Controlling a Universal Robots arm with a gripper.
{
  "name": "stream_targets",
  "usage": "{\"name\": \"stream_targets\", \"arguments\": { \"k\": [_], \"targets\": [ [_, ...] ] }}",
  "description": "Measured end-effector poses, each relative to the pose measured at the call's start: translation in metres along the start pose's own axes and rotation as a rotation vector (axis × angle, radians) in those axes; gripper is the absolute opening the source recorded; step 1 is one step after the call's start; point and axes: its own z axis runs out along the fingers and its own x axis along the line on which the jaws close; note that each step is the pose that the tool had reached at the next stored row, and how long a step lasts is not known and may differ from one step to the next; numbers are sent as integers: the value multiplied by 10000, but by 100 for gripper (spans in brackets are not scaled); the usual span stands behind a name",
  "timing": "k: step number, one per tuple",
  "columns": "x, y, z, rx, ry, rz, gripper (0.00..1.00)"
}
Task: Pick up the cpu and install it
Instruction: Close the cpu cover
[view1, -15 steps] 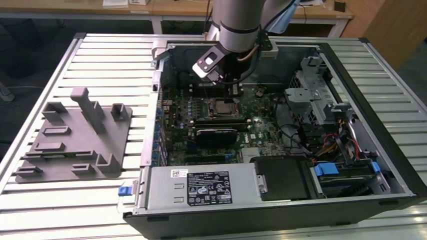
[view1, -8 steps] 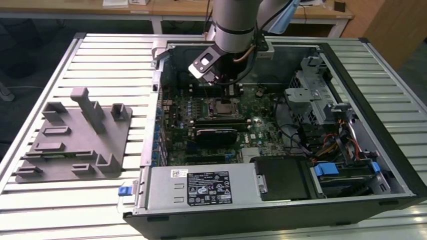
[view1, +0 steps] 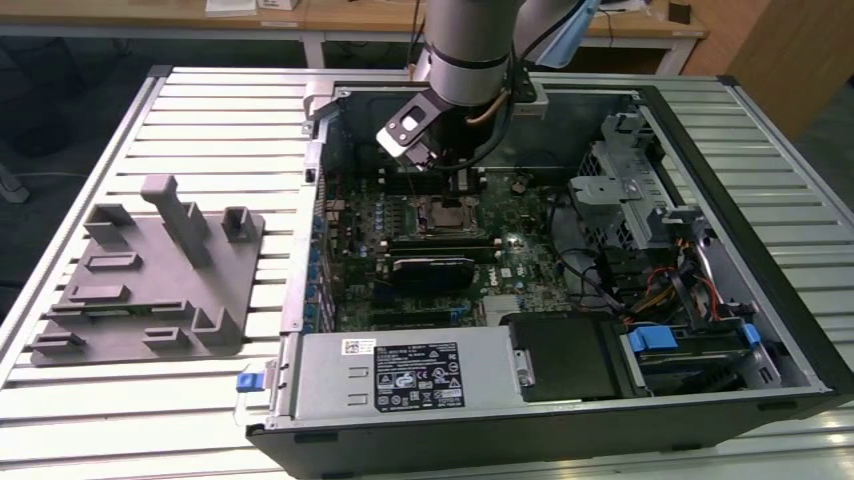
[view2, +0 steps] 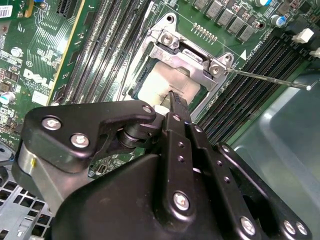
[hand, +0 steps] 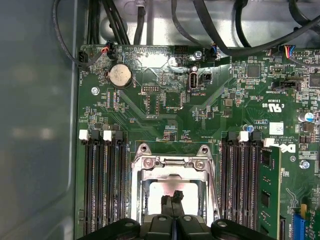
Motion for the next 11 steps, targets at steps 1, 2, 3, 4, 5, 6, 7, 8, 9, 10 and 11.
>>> {"name": "stream_targets", "arguments": {
  "k": [1, 2, 3, 4, 5, 6, 7, 8, 9, 10, 11],
  "targets": [
    [0, 0, 0, 0, 0, -1, 11],
    [0, 0, 0, 1, 0, -5, 11],
    [0, 0, 0, 1, 0, -18, 11],
    [0, 0, 0, 1, 0, -50, 11],
    [0, 0, 0, 2, 0, -100, 11],
    [0, 0, 0, 3, -1, -143, 11],
    [0, 0, 0, 3, 0, -195, 11],
    [0, 0, 0, 4, 0, -250, 11],
    [0, 0, 0, 5, 0, -316, 11],
    [0, 0, 0, 6, 0, -404, 11],
    [0, 0, 0, 8, 0, -522, 11]
  ]
}}
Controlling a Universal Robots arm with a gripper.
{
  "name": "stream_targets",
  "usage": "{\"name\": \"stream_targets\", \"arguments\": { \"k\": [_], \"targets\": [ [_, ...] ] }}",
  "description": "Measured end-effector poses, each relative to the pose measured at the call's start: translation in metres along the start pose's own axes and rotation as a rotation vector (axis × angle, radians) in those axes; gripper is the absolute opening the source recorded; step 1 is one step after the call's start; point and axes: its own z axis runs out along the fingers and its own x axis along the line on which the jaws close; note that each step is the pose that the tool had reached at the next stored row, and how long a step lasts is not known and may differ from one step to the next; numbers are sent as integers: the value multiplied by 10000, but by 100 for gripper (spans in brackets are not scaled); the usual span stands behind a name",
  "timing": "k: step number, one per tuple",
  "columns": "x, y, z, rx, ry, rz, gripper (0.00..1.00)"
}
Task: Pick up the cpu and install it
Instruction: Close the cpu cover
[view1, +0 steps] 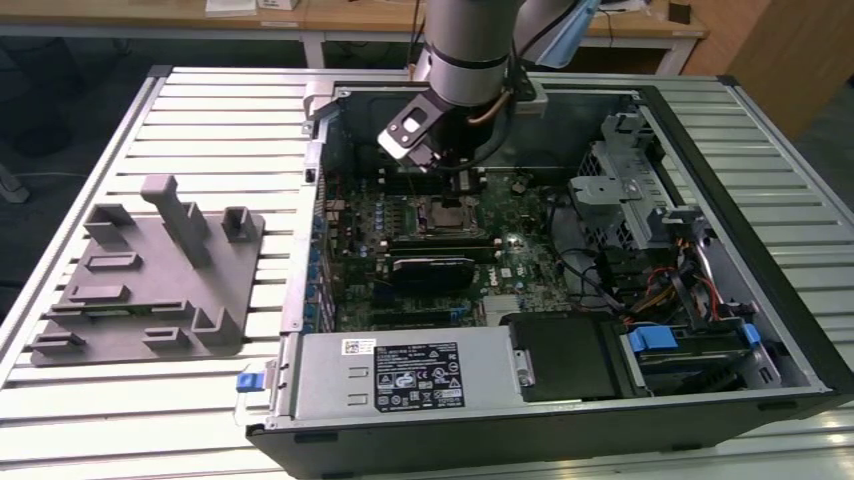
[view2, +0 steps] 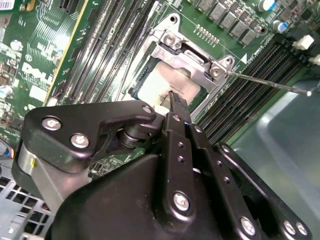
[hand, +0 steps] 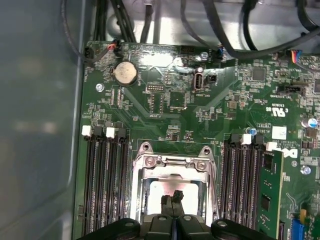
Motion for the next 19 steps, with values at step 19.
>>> {"name": "stream_targets", "arguments": {
  "k": [19],
  "targets": [
    [0, 0, 4, 51, -24, -3339, 11]
  ]
}}
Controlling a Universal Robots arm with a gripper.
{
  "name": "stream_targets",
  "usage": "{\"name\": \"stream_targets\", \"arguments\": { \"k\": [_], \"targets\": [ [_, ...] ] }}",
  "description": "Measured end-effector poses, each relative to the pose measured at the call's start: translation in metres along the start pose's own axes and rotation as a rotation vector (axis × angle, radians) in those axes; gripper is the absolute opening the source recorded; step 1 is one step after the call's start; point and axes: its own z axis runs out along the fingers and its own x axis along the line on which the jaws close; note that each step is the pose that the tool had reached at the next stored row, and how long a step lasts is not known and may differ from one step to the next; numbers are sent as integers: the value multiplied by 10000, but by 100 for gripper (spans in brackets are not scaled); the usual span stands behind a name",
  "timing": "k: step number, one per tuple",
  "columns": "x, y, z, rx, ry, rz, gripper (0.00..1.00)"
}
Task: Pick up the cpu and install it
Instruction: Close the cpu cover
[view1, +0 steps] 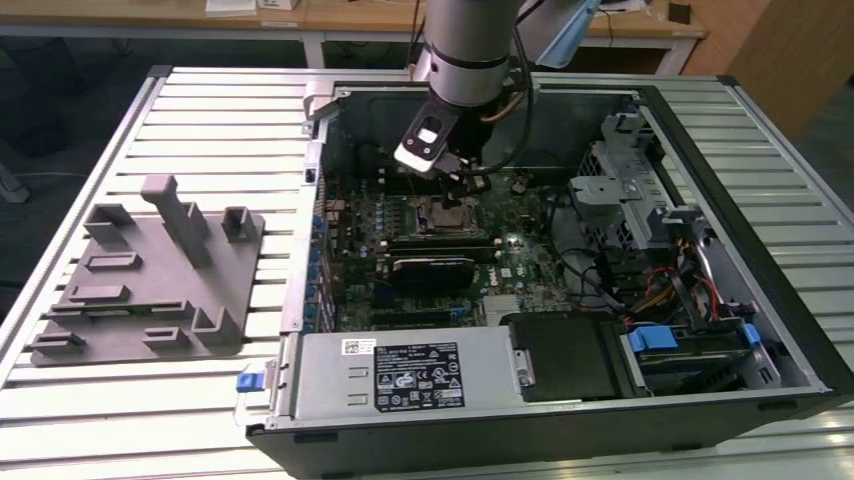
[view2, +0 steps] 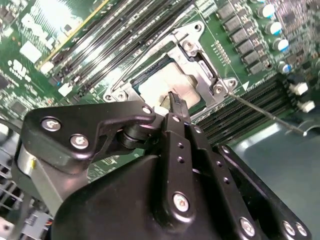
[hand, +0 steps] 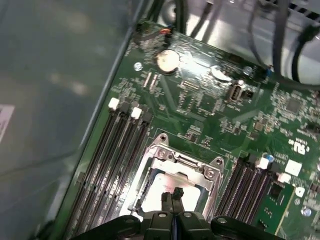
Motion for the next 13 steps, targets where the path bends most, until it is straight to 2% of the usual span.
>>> {"name": "stream_targets", "arguments": {
  "k": [13],
  "targets": [
    [0, -1, 4, 60, -78, -2371, 11]
  ]
}}
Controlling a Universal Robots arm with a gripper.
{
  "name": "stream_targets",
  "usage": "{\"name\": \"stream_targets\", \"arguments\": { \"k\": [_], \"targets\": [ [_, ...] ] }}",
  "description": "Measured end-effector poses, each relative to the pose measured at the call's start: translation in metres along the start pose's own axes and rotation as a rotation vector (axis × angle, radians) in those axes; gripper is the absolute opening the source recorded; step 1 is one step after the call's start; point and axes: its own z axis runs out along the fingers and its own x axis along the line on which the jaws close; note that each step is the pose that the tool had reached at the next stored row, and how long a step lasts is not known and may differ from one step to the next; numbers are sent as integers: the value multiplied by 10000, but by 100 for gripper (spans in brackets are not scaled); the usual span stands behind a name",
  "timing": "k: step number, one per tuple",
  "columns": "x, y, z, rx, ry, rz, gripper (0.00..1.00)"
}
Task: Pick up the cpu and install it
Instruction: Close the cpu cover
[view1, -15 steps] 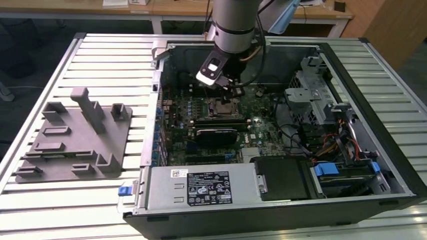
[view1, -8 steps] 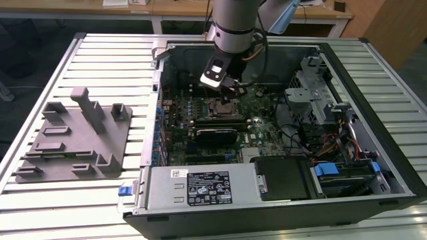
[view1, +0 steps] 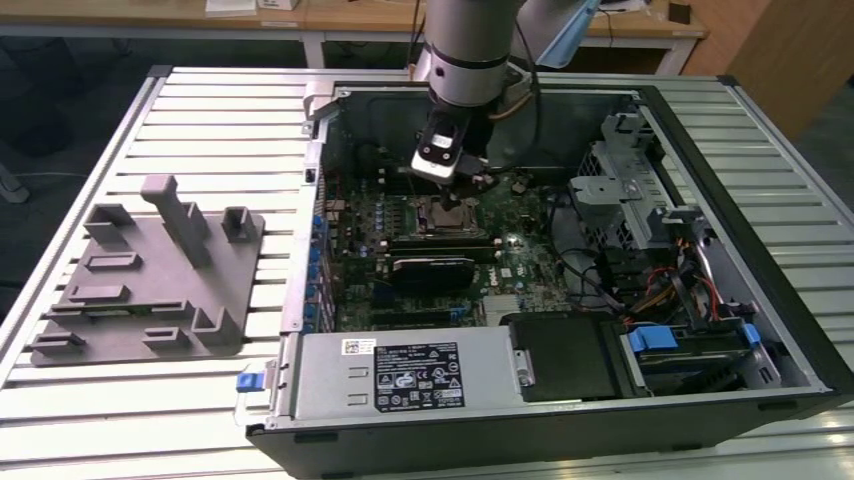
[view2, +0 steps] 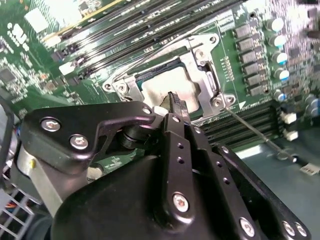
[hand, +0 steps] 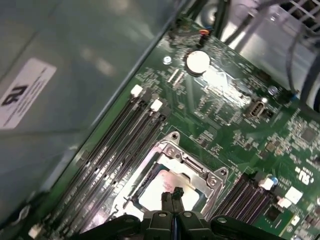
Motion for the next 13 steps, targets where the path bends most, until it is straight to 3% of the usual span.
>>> {"name": "stream_targets", "arguments": {
  "k": [13],
  "targets": [
    [0, 0, 4, 41, -53, -2369, 11]
  ]
}}
